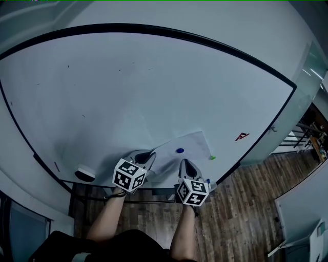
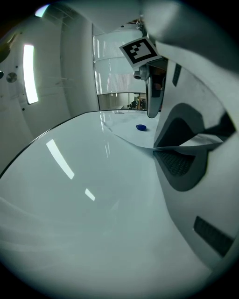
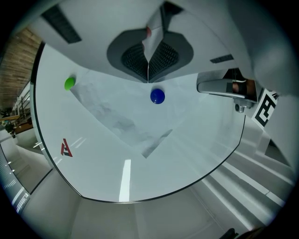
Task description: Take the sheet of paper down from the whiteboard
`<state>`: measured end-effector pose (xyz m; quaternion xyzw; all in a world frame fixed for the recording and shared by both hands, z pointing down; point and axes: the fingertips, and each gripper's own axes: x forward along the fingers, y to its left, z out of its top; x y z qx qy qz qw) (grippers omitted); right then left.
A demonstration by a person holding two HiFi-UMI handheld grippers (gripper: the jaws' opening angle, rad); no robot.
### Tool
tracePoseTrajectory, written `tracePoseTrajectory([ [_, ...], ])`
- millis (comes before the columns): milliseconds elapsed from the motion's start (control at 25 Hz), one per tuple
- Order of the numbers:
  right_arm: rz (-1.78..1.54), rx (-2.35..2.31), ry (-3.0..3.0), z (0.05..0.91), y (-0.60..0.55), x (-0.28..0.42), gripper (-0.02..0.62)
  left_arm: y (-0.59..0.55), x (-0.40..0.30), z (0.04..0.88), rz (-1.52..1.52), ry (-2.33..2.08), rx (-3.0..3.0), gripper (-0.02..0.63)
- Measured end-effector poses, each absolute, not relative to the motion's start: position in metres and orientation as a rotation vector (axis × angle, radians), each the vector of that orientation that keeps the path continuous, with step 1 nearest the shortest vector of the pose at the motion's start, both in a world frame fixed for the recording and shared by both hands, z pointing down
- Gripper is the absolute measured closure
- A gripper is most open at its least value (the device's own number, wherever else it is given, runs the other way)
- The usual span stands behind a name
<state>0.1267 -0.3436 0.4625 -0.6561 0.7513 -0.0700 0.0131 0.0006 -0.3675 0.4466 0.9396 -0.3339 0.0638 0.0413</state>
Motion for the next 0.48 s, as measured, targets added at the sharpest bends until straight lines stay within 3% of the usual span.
tracePoseTrajectory([
  [480, -0.150, -2.070, 2.365, 0.450, -0.342, 0.126, 0.569, -0.367, -0.002, 0.441, 0.149, -1.048, 2.857, 0.577],
])
